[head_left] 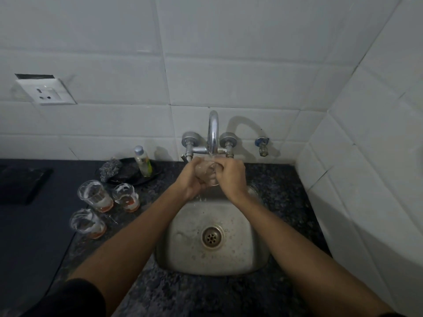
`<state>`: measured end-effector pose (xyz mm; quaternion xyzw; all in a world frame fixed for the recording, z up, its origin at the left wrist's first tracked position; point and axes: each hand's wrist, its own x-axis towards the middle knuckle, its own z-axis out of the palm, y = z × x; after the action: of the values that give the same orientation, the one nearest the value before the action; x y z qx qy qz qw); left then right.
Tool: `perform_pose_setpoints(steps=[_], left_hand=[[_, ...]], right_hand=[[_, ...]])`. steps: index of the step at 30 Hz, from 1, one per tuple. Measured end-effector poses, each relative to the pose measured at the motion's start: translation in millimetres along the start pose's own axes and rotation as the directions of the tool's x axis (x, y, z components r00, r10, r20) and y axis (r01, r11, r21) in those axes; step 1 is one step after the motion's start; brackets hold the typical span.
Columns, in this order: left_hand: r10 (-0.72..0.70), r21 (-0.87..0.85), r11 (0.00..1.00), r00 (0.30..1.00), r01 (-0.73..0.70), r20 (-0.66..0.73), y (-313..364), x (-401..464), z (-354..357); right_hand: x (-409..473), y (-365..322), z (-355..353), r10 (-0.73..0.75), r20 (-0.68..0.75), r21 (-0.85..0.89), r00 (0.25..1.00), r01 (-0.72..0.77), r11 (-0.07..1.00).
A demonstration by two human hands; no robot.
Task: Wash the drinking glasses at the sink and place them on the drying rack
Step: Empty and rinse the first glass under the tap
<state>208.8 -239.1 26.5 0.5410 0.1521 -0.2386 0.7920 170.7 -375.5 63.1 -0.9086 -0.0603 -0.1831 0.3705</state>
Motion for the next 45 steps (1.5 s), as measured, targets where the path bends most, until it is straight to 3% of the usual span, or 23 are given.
perform_pose_setpoints(steps=[5,9,10,12,14,17,19,21,24,25,28,29,33,34,36,38,39,42,43,45], left_hand=[[0.010,0.058,0.998,1.000,-0.010,0.003,5,1,1],[0.057,-0.034,0.998,0.998,-0.058,-0.039,4,5,-4],[0.045,-0.048,0.998,0.999,-0.046,-0.015,3,3,-3],[0.013,-0.044,0.999,0.999,-0.011,0.043,2,2,0],[-0.007,0.016,1.000,1.000,0.007,0.024,7,-1,3],[-0.004,0.018,1.000,0.998,0.005,-0.058,10,1,-2],[0.007,-0.021,1.000,1.000,-0.007,-0.019,9,-4,-1],[-0.007,-0.033,0.999,0.998,0.009,0.057,7,-2,-1],[0.025,0.047,0.998,0.992,-0.031,0.121,12,-7,3],[0.040,0.072,0.996,0.992,-0.049,0.117,14,-9,3],[0.085,-0.043,0.996,0.994,-0.082,0.072,9,-6,-2],[0.084,-0.062,0.995,0.993,-0.079,0.086,7,-7,-1],[0.054,-0.004,0.999,0.987,-0.054,0.153,9,-10,4],[0.062,0.005,0.998,0.990,-0.063,0.129,12,-11,4],[0.072,-0.030,0.997,0.997,-0.071,0.025,11,-4,-1],[0.113,-0.090,0.990,0.993,-0.111,0.019,10,-8,0],[0.112,-0.078,0.991,0.993,-0.110,0.028,10,-12,2],[0.064,-0.003,0.998,0.994,-0.064,0.093,15,-14,8],[0.051,0.007,0.999,0.995,-0.052,0.083,15,-11,8],[0.065,0.003,0.998,0.997,-0.065,0.043,14,-7,4]], right_hand=[[-4,4,-1,-0.296,0.051,-0.111,0.954,0.300,0.947],[1,4,6,0.040,-0.013,-0.023,0.999,-0.040,0.999],[3,6,6,0.041,0.006,-0.044,0.999,-0.041,0.998],[-1,2,5,-0.089,0.040,-0.118,0.995,0.094,0.989],[-7,2,5,-0.162,0.039,-0.109,0.986,0.166,0.980],[-5,2,6,0.040,0.002,-0.023,0.999,-0.040,0.999],[1,5,10,0.118,-0.005,0.003,0.993,-0.118,0.993],[0,2,8,0.033,-0.002,-0.072,0.999,-0.033,0.997],[-11,2,7,-0.242,0.020,-0.118,0.970,0.242,0.963],[-13,3,7,-0.229,0.004,-0.096,0.973,0.228,0.969],[-9,3,9,0.051,-0.074,0.022,0.996,-0.049,0.999],[-7,3,10,0.053,-0.086,0.008,0.995,-0.052,0.999],[-12,5,8,-0.312,-0.038,-0.111,0.949,0.306,0.946],[-12,8,8,-0.314,-0.046,-0.109,0.948,0.308,0.945],[-9,6,9,-0.114,-0.094,-0.035,0.989,0.111,0.993],[-3,5,12,0.071,-0.106,0.056,0.992,-0.065,0.996],[-2,5,11,0.040,-0.103,0.037,0.994,-0.036,0.999],[-9,4,9,-0.298,-0.060,-0.095,0.953,0.292,0.952],[-11,7,9,-0.343,-0.063,-0.103,0.937,0.336,0.936],[-11,7,11,-0.176,-0.118,-0.043,0.977,0.173,0.984]])
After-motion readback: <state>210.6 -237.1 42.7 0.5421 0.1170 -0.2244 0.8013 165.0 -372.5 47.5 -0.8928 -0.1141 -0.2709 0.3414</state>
